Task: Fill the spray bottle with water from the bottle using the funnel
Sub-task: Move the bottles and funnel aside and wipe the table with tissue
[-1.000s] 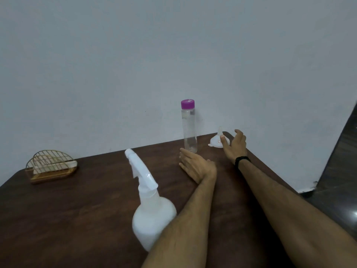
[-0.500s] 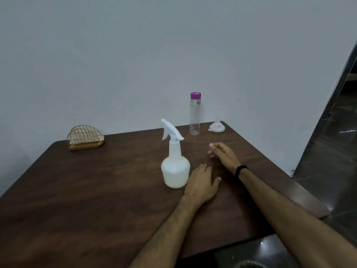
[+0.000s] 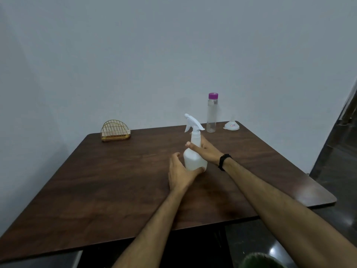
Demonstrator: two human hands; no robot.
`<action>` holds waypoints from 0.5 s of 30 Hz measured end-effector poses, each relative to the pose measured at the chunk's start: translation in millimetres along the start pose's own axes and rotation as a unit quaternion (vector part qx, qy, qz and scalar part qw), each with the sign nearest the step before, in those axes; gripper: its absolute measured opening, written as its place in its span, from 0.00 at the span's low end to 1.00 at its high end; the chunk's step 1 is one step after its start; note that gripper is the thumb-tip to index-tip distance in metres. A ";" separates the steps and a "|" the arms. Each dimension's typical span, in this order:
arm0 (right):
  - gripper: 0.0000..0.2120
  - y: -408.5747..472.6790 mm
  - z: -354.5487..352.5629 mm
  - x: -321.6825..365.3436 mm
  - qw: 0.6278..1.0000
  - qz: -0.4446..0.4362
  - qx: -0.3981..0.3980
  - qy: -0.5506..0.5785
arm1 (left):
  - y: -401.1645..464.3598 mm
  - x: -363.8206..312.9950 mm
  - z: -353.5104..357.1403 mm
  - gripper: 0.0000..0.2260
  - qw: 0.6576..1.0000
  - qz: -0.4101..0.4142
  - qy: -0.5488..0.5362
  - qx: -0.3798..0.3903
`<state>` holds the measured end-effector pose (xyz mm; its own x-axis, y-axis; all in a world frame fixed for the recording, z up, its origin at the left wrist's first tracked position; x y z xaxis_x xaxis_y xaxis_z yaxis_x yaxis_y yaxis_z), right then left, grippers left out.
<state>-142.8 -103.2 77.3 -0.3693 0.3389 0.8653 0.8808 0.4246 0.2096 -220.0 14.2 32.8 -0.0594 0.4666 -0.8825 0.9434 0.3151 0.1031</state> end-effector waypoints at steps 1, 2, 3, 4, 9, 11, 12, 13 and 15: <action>0.36 0.8 5.4 1.2 1.000 0.002 0.003 0.000 | 4.1 4.0 4.5 0.46 0.999 -0.006 -0.017 0.036; 0.38 0.1 10.6 2.3 1.000 0.001 0.008 0.001 | 8.0 6.8 7.1 0.45 0.998 -0.003 -0.030 0.056; 0.39 -1.7 16.4 4.3 1.000 -0.004 0.018 -0.003 | 10.7 8.2 6.9 0.45 0.997 0.003 -0.041 0.058; 0.40 -3.0 22.2 6.0 0.999 -0.010 0.031 -0.011 | 12.7 7.6 3.8 0.45 0.997 0.012 -0.053 0.049; 0.41 5.2 29.4 25.9 0.998 -0.053 0.002 -0.037 | 13.6 2.8 -5.5 0.48 0.997 0.052 -0.052 0.035; 0.40 9.7 27.3 31.9 0.999 -0.046 -0.021 0.002 | 9.5 3.2 -5.3 0.47 0.997 0.045 -0.039 0.041; 0.38 11.5 29.1 36.5 0.999 -0.048 -0.019 0.013 | 7.3 1.8 -6.3 0.44 0.998 0.039 -0.041 0.041; 0.34 13.3 31.8 41.9 0.998 -0.053 -0.011 0.012 | 4.7 0.1 -7.4 0.41 0.998 0.029 -0.045 0.041; 0.26 17.5 36.8 49.0 0.999 -0.053 0.009 -0.002 | -0.5 -1.9 -8.2 0.40 0.997 -0.002 -0.066 0.046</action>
<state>-156.4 -48.2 106.6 -0.4620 0.2940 0.8367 0.8310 0.4732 0.2926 -223.0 19.9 38.2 -0.0244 0.3501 -0.9364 0.9694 0.2372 0.0634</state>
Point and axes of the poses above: each hand's wrist, its own y-axis towards the middle knuckle, its own z-axis out of the palm, x = y × z, the point moved 10 cm from there along y, towards the middle knuckle, and after that the axes turned 4 degrees about -z, right-handed, at the moved point
